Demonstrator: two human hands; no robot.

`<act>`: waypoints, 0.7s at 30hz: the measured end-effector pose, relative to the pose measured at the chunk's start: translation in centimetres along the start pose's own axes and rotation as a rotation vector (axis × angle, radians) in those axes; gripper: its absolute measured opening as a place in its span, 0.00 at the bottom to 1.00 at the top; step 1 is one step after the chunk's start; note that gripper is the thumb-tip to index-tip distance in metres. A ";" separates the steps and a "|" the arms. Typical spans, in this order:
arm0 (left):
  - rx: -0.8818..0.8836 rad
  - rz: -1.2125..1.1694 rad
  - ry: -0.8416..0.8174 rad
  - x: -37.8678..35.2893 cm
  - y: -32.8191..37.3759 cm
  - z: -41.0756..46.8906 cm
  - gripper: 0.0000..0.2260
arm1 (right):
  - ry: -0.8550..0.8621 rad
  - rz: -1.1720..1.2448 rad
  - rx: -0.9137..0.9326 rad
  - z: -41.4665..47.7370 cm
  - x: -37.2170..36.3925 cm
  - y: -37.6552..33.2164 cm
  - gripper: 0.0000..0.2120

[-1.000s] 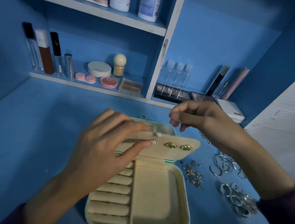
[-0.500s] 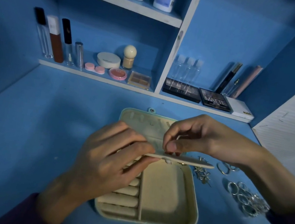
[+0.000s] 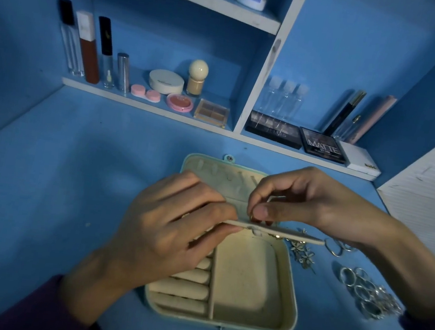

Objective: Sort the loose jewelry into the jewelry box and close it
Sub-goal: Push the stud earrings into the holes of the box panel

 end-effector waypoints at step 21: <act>-0.012 0.011 -0.004 0.1 0.2 0.2 0.08 | -0.068 -0.075 0.024 0.2 0.0 -0.3 0.04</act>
Point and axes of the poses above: each hand's wrist, its own z-axis towards the middle knuckle, its own x-axis out of the back of the hand, y = z × x, the point moved 4 cm from there along z, towards the middle knuckle, and after that the axes turned 13 degrees about x, right-handed, at the moved point
